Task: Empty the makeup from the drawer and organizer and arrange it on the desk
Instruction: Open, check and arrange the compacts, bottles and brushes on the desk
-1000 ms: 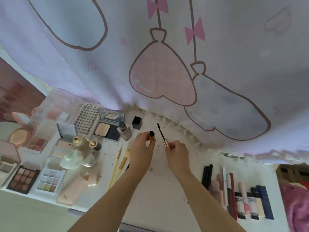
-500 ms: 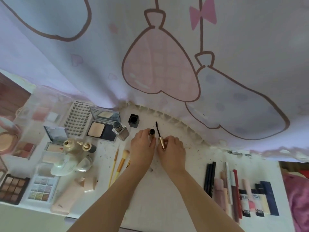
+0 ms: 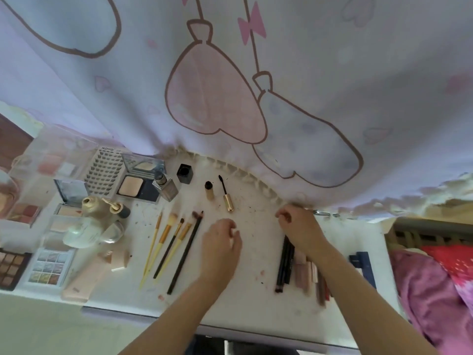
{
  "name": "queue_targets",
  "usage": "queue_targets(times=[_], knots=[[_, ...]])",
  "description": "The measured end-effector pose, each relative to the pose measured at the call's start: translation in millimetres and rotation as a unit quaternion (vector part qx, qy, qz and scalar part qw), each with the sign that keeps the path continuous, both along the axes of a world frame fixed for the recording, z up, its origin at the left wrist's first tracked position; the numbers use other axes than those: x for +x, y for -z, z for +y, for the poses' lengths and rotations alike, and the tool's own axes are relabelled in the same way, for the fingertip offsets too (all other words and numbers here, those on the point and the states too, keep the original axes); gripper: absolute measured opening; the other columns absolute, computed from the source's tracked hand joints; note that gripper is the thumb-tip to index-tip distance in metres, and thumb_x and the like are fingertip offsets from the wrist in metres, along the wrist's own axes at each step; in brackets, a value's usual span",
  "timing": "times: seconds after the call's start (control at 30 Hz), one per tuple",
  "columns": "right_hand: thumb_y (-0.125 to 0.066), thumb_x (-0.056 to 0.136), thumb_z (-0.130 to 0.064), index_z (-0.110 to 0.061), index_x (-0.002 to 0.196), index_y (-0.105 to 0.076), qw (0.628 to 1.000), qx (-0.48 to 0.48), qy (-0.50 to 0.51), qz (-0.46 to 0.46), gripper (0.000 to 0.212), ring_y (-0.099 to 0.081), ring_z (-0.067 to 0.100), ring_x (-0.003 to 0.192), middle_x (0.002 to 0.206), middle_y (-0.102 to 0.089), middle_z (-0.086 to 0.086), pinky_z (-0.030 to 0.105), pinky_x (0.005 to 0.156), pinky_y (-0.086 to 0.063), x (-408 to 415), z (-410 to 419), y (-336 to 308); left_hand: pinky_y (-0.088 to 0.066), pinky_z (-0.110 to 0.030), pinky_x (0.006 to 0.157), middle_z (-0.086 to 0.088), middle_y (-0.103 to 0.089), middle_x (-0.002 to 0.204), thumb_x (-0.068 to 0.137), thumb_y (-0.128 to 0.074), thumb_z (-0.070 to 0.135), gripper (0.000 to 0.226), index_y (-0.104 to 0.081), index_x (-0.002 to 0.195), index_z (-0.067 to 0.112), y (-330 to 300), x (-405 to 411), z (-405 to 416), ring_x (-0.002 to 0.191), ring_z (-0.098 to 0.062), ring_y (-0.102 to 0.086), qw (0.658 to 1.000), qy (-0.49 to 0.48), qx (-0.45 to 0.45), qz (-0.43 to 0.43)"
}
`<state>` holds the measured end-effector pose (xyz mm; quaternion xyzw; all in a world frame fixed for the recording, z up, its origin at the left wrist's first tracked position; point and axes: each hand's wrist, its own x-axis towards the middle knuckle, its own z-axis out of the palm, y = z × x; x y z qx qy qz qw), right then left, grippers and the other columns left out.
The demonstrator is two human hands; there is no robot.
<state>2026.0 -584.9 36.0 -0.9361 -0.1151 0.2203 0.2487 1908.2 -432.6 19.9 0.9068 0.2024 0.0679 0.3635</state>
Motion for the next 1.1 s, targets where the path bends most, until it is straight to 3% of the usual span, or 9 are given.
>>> queue_targets(times=[0.13,0.27,0.47,0.6,0.7,0.83,1.1], knots=[[-0.043,0.094,-0.015,-0.018,0.108,-0.066,0.994,-0.083,-0.073,0.022,0.028,-0.058,0.019,0.106,0.118,-0.063,0.001,0.034,0.091,-0.048,7.5,-20.1,1.4,-0.041,-0.033,0.079,-0.002,-0.060,0.096,0.094,-0.030,0.040,0.038,-0.055,0.106,0.014,16.0,3.4,-68.2,0.092,-0.023,-0.057,0.980,0.169,0.084,0.065],[-0.042,0.091,-0.011,-0.018,0.109,-0.065,0.988,-0.108,-0.107,0.013,0.030,-0.057,0.020,0.106,0.119,-0.061,0.001,0.036,0.091,-0.048,2.4,-22.4,12.5,-0.035,-0.032,0.088,-0.004,-0.054,0.115,0.098,-0.036,0.042,0.035,-0.047,0.115,0.013,27.9,15.4,-83.2,0.109,-0.023,-0.048,0.957,0.163,0.155,0.183],[-0.042,0.094,-0.016,-0.015,0.115,-0.062,0.989,-0.099,-0.107,0.003,0.028,-0.056,0.021,0.104,0.116,-0.060,0.005,0.036,0.089,-0.048,-3.3,-21.8,14.4,-0.034,-0.029,0.083,-0.003,-0.057,0.108,0.096,-0.037,0.032,0.026,-0.051,0.108,0.013,26.2,20.8,-80.8,0.102,-0.020,-0.051,0.960,0.122,0.161,0.194],[-0.044,0.097,-0.034,-0.011,0.097,-0.060,0.998,-0.018,-0.038,0.047,0.028,-0.059,0.016,0.083,0.086,-0.063,0.000,0.029,0.071,-0.047,-5.8,-17.5,-4.5,-0.032,-0.027,0.073,-0.001,-0.057,0.089,0.095,-0.043,0.029,0.018,-0.051,0.095,0.013,13.7,9.5,-67.1,0.083,-0.020,-0.052,0.981,0.117,0.108,0.111],[-0.050,0.096,-0.031,-0.008,0.080,-0.059,0.972,0.127,0.001,0.195,0.029,-0.050,0.009,0.055,0.066,-0.062,-0.001,0.019,0.055,-0.039,-11.4,-13.5,-24.3,-0.032,-0.026,0.055,0.004,-0.049,0.070,0.098,-0.040,0.029,0.013,-0.041,0.094,0.016,-2.6,-4.0,-48.0,0.060,-0.016,-0.045,0.988,0.122,0.033,0.093],[-0.053,0.096,-0.022,-0.008,0.081,-0.063,0.944,0.205,-0.002,0.257,0.022,-0.045,0.005,0.048,0.063,-0.060,-0.001,0.016,0.049,-0.038,-23.2,2.3,-36.8,-0.028,-0.024,0.050,0.006,-0.046,0.064,0.102,-0.034,0.028,0.021,-0.048,0.103,0.013,-17.0,-21.5,-24.4,0.055,-0.013,-0.041,0.981,0.153,-0.022,0.118],[-0.051,0.096,-0.014,-0.004,0.079,-0.060,0.903,0.246,-0.008,0.353,0.022,-0.038,0.005,0.042,0.059,-0.050,0.003,0.013,0.039,-0.032,-35.3,49.8,-35.5,-0.031,-0.022,0.055,0.009,-0.045,0.065,0.102,-0.032,0.026,0.017,-0.044,0.090,0.022,-35.9,-47.3,23.4,0.056,-0.008,-0.040,0.981,0.153,-0.028,0.114]])
